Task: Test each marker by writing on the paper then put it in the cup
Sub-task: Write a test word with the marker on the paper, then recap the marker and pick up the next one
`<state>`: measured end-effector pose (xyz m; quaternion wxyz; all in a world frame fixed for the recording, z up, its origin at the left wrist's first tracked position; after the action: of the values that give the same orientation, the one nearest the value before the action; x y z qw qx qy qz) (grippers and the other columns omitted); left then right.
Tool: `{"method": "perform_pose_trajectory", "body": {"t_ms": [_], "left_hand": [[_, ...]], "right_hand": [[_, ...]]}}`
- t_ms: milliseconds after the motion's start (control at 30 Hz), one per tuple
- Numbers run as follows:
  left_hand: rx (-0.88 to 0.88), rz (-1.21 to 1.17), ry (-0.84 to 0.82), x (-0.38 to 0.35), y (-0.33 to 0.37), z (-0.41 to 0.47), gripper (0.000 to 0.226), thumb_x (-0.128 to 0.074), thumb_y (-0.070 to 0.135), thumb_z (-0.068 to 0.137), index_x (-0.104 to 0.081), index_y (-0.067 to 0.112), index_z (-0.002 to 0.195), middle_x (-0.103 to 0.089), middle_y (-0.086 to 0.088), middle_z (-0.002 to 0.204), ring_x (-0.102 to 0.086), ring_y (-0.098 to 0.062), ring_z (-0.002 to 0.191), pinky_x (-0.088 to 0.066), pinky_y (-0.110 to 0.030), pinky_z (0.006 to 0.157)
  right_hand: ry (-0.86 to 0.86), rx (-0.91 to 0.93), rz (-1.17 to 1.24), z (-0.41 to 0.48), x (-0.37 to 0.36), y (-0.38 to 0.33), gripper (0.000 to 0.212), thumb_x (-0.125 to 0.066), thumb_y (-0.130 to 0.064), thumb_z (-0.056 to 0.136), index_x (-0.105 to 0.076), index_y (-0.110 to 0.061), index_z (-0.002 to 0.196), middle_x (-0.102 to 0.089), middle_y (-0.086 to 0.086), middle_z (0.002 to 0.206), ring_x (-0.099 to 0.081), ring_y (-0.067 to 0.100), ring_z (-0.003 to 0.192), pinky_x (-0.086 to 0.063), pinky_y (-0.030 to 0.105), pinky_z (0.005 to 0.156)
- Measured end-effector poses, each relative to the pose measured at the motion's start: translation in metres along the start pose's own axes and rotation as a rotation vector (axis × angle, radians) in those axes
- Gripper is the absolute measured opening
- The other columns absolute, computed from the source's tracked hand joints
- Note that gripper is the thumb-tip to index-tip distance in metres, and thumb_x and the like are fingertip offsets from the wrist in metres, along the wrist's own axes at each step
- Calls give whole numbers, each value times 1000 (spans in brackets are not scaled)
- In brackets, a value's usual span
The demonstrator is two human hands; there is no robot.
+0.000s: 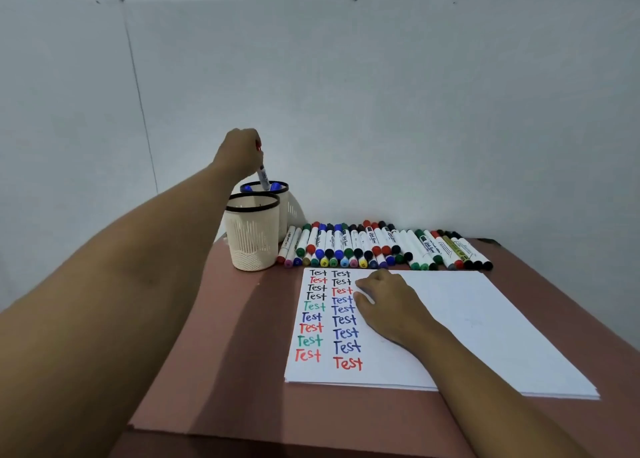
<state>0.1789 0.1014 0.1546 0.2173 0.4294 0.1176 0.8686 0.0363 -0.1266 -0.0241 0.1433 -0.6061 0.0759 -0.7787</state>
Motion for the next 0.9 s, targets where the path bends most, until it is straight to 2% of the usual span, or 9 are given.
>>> {"method": "perform_pose_trajectory", "body": {"t_ms": [67,133,233,367,500,600,700,767,900], "left_hand": [[29,-13,-24,-11,-7,-1,31,-48,5,90,-51,1,121,-50,-22,123,-49,-31,94,-37,-29,77],[66,-47,-62,-20,-14,-3,42,-50,5,90,-43,2,131,-48,-22,126,-50,-33,106,-36,-29,78],[63,-93,-71,-25,-16,-7,43,-50,5,90,-42,3,132,-50,-21,125,-49,-31,112,-37,-29,81],[-75,-176,10,-15,9,-22,34,-53,10,90,-51,5,124,-56,-18,117,-53,-26,106,-36,-24,82],[-285,-263,54,-2,48,-64,26,-54,12,92,-57,6,116,-57,-9,106,-56,-15,91,-40,-19,79],[-389,-279,-54,-13,65,-111,23,-51,14,93,-59,7,114,-57,-3,100,-56,-12,88,-46,-18,80],[-399,-180,-209,-45,57,-148,25,-48,19,95,-62,8,113,-62,-6,104,-56,-14,87,-44,-21,77],[-325,-100,-321,-66,43,-163,29,-46,23,96,-62,9,116,-60,-9,113,-55,-17,95,-43,-25,80],[-251,3,-519,-89,25,-183,38,-39,25,99,-54,7,129,-49,-11,134,-46,-21,120,-35,-29,98]], "right_hand": [[-1,1,-2,1,0,0,43,-41,-35,99,-48,-20,139,-43,2,144,-38,20,131,-33,32,107],[-3,1,-4,1,-1,0,43,-41,-36,99,-48,-20,139,-43,2,144,-38,20,131,-33,31,107],[2,2,-10,1,-1,0,43,-40,-36,99,-48,-20,139,-43,2,144,-38,20,131,-33,32,107],[-5,0,-19,0,-1,0,43,-40,-35,100,-47,-20,139,-42,2,144,-36,20,132,-32,33,107],[-12,3,-26,0,-1,-1,43,-39,-35,100,-46,-20,140,-41,3,145,-36,21,132,-31,32,107],[-10,4,-28,-2,1,-2,43,-39,-34,100,-46,-19,140,-42,3,144,-36,21,132,-31,32,106],[-1,7,-46,-3,1,-3,43,-38,-33,100,-48,-18,139,-43,4,143,-37,22,132,-32,32,106],[0,8,-49,-3,0,-4,43,-38,-33,100,-48,-17,138,-44,5,143,-37,23,131,-33,33,105],[-43,9,-86,-1,1,-6,43,-36,-32,100,-48,-15,138,-43,8,141,-37,25,130,-35,36,104]]}}
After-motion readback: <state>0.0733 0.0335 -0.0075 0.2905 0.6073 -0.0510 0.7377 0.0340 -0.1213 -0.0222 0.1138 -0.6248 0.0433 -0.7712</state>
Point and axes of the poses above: each hand's wrist, its own z-axis towards the middle knuckle, its own x-axis out of the back of the hand, y = z × x, the point moved 4 cm from there along z, towards the middle knuckle
